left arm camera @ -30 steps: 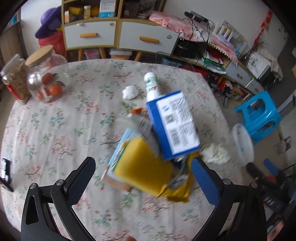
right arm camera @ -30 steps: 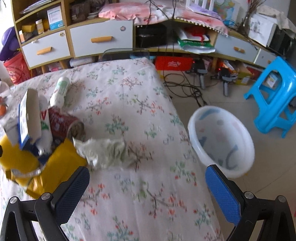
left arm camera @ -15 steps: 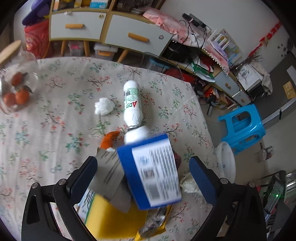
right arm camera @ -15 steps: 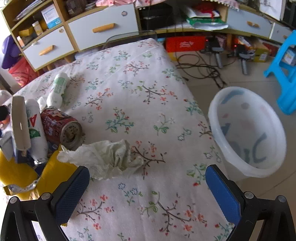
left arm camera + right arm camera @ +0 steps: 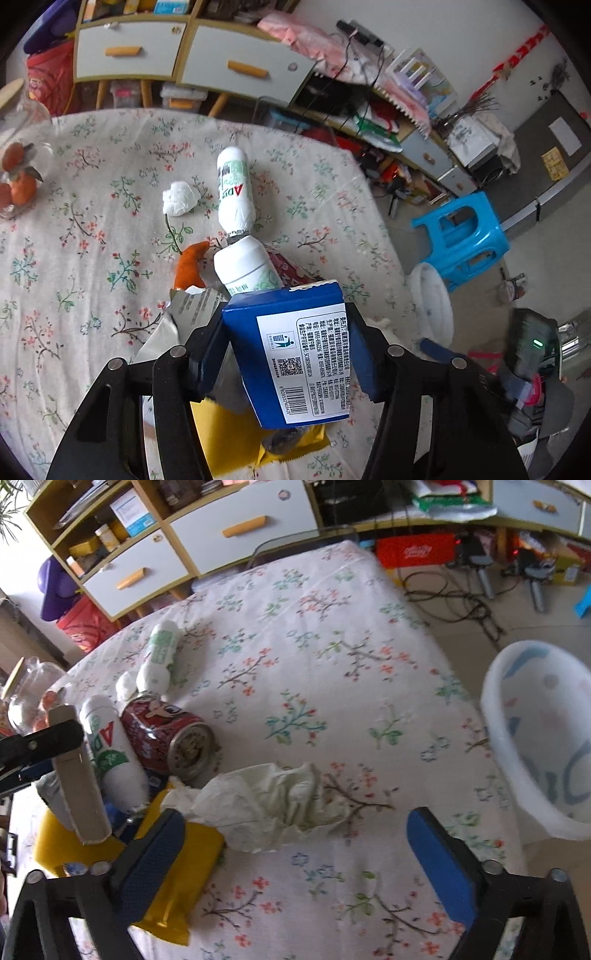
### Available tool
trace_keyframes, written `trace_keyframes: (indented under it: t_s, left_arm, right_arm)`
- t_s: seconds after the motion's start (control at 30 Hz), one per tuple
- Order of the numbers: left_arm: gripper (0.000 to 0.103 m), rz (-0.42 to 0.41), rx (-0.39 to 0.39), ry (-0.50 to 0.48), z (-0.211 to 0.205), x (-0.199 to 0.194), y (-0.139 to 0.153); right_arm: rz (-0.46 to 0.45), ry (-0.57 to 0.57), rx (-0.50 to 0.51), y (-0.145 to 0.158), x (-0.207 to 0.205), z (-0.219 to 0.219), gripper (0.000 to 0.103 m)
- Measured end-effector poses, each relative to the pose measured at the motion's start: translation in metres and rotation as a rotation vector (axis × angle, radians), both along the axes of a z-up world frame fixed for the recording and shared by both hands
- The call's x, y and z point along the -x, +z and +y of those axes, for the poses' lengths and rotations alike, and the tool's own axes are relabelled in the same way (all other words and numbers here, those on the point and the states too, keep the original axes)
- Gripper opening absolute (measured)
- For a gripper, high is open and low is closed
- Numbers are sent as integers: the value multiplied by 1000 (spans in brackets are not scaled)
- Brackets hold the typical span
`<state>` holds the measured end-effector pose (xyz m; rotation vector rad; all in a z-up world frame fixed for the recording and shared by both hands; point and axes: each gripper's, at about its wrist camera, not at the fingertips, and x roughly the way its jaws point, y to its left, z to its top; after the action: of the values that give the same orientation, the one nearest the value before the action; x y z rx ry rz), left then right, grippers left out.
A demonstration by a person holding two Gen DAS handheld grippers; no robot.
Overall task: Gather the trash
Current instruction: 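Grasp the blue barcode box with the left tool while the right tool approaches the crumpled white bag, then grasp the crumpled white plastic bag with the right tool while the left tool lifts the blue box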
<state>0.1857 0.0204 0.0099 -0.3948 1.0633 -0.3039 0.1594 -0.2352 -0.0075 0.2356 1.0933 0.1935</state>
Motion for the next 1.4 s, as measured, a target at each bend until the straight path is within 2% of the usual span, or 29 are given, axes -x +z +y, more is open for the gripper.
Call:
trace_keyframes:
  t_s: [0.27, 0.33, 0.4, 0.53, 0.57, 0.77, 0.97, 1.07, 1.1, 1.13, 1.17, 1.2, 1.4]
  left_arm:
    - [62, -111, -66, 17, 13, 43, 27]
    - [62, -117, -71, 21, 15, 50, 29]
    - [62, -124, -75, 28, 17, 57, 30]
    - [62, -150, -103, 34, 14, 68, 33]
    - [62, -160, -109, 33, 11, 70, 34]
    - [62, -179, -108, 40, -3, 69, 34]
    - [62, -193, -109, 13, -30, 63, 34]
    - [62, -203, -104, 3, -38, 63, 35]
    - [62, -202, -108, 2, -39, 64, 34]
    - [62, -199, -115, 2, -40, 64, 33]
    - [62, -194, -127, 5, -39, 65, 31]
    - [62, -191, -137, 9, -37, 66, 29]
    - [62, -165, -168, 44, -17, 73, 18]
  right_arm:
    - [70, 19, -80, -19, -13, 9, 72]
    - [80, 25, -82, -23, -16, 11, 62]
    - [84, 35, -71, -26, -17, 13, 29]
    - [79, 30, -89, -25, -14, 7, 15]
    - [69, 25, -97, -22, -13, 3, 8]
    - [-3, -35, -132, -1, -2, -31, 5]
    - [-88, -132, -149, 24, 10, -80, 5]
    - [-118, -166, -188, 31, 15, -102, 14]
    - [-110, -170, -203, 29, 16, -106, 33]
    - [-99, -162, -211, 27, 15, -107, 47]
    - [-87, -152, -214, 24, 15, -105, 73]
    - [-74, -137, -215, 21, 14, -101, 79]
    - [33, 46, -116, -6, 1, -41, 79]
